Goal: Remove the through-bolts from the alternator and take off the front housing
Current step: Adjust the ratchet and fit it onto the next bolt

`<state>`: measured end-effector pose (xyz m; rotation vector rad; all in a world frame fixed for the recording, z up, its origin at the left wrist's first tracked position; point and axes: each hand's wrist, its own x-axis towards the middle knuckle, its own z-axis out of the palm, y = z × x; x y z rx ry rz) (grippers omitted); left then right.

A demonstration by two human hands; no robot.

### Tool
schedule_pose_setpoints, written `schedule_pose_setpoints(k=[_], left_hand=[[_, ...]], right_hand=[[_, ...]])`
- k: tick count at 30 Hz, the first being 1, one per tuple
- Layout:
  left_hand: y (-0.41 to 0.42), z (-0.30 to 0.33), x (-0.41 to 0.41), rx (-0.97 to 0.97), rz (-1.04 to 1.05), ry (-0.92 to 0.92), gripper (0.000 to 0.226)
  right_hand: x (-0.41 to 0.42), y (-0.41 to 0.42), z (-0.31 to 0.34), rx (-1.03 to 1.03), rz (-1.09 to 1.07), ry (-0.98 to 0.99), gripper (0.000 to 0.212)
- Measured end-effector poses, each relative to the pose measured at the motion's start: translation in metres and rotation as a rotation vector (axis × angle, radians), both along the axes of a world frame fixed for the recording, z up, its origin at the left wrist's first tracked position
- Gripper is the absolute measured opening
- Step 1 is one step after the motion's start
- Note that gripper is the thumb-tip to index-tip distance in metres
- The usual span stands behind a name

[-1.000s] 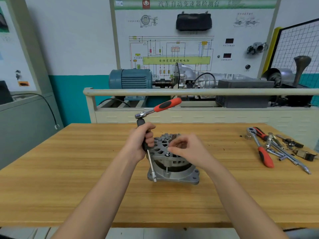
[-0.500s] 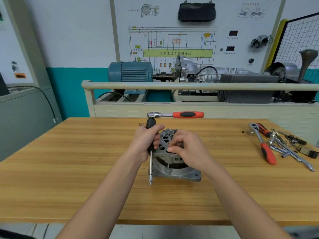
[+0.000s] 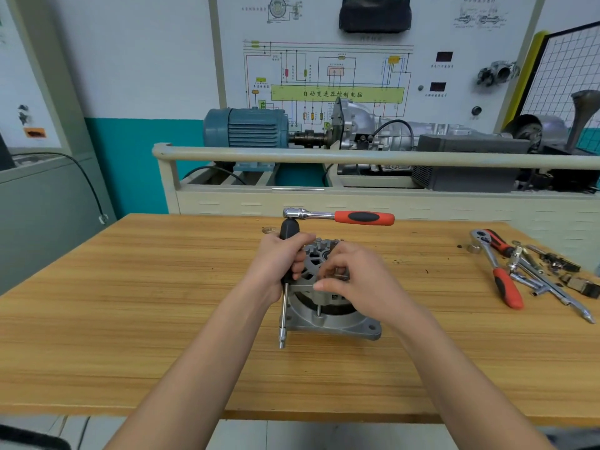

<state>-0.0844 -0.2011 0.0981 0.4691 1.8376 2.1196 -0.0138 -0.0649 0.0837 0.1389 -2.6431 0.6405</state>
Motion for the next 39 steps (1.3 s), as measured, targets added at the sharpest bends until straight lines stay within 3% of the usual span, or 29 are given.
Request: schedule_pose_setpoints(k=[4, 11, 18, 21, 24, 26, 28, 32, 39], left_hand=[[-0.002, 0.000, 0.000, 0.013, -0.006, 0.001, 0.022], [-0.001, 0.001, 0.000, -0.003, 0.001, -0.001, 0.020], [-0.001, 0.000, -0.002, 0.010, -0.004, -0.023, 0.022], [0.002, 0.006, 0.000, 0.031, 0.028, -0.023, 0.025], [0.010, 0.025, 0.004, 0.061, 0.064, 0.079, 0.029], [0.018, 0.043, 0.009, 0.107, 0.062, 0.140, 0.028], [0.027, 0.061, 0.013, 0.164, 0.080, 0.174, 0.031], [0.046, 0.076, 0.018, 0.172, 0.143, 0.223, 0.037], [0.054, 0.072, 0.016, 0.161, 0.174, 0.225, 0.035]], right_hand=[[-0.002, -0.003, -0.001, -0.103, -0.005, 0.082, 0.010], [-0.005, -0.006, -0.009, -0.001, 0.020, 0.175, 0.005], [-0.005, -0.002, -0.007, -0.030, 0.105, 0.125, 0.007], [-0.003, 0.004, 0.011, -0.253, 0.095, 0.060, 0.010], [0.003, 0.007, 0.039, -0.710, 0.159, 0.152, 0.041], [0.005, 0.003, 0.054, -0.868, 0.231, 0.260, 0.049], [0.003, -0.004, 0.067, -0.967, 0.294, 0.377, 0.042], [0.000, -0.012, 0.082, -1.191, 0.324, 0.642, 0.007], [-0.002, -0.008, 0.077, -1.333, 0.381, 0.751, 0.008]])
